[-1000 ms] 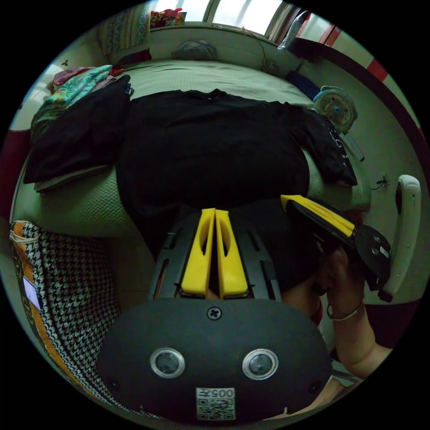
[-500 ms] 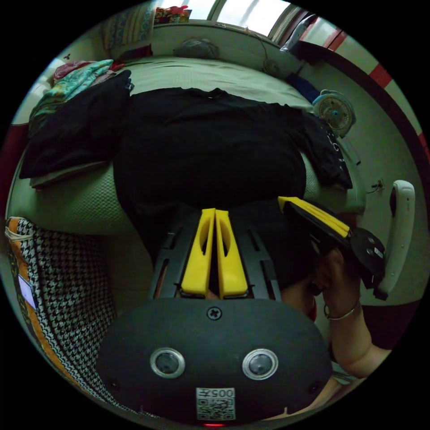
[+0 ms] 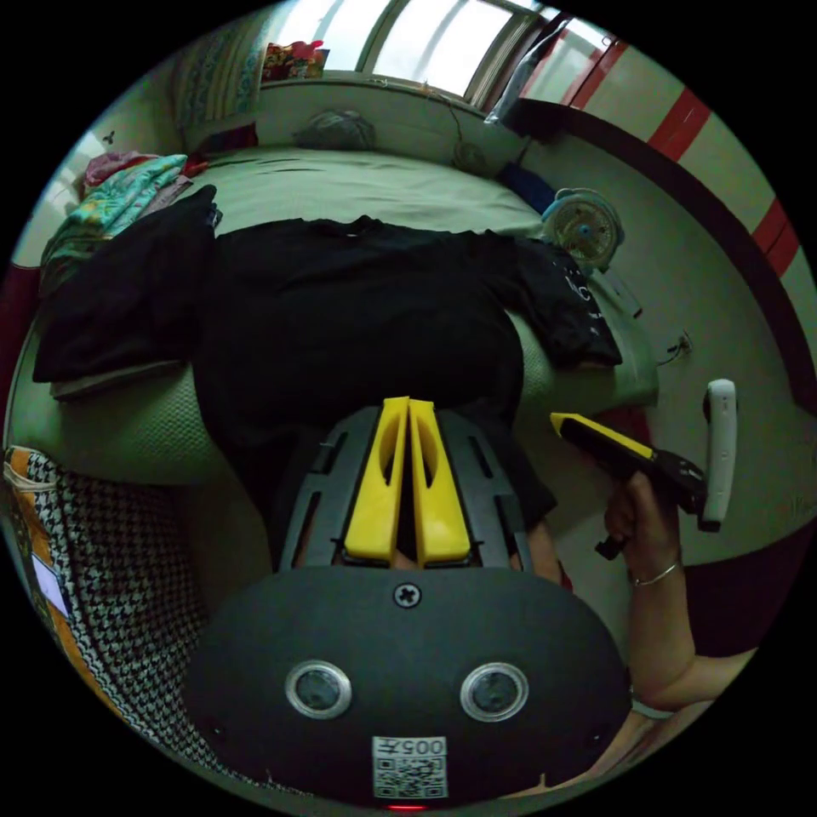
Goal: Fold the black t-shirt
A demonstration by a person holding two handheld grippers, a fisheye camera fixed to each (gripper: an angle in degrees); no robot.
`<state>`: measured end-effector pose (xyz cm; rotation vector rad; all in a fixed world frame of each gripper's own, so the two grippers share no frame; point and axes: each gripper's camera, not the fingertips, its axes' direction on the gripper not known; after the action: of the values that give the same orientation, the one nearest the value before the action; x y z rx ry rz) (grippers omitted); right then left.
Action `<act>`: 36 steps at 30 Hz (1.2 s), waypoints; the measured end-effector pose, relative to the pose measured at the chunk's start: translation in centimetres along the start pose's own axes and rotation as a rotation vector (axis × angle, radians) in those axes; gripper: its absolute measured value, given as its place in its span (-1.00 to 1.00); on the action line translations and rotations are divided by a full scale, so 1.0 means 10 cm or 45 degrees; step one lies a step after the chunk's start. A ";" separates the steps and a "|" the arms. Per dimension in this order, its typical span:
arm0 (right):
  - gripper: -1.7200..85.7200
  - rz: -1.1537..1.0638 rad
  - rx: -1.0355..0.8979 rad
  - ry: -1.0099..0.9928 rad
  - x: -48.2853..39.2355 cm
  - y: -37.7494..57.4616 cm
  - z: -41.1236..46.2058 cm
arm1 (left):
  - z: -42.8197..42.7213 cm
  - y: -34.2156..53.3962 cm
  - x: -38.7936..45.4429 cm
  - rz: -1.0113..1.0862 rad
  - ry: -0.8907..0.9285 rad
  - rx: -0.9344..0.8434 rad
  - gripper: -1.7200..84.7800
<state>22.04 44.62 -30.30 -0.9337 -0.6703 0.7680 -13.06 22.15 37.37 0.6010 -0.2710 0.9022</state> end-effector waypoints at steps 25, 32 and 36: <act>-0.98 -0.149 0.114 0.051 0.16 -0.55 -0.13 | 0.98 -1.10 0.79 0.217 -0.111 -0.030 -0.97; -0.98 -0.128 0.097 0.082 0.25 -0.86 0.03 | 1.41 -1.63 0.96 0.261 0.012 -0.106 -0.97; -0.99 -0.137 0.064 0.068 0.29 -1.02 0.13 | 1.72 -2.00 1.09 0.311 0.084 -0.136 -0.97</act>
<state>25.52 43.72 -20.23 -0.8621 -0.6466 0.6597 9.95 9.61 48.74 0.4438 -0.3362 1.1334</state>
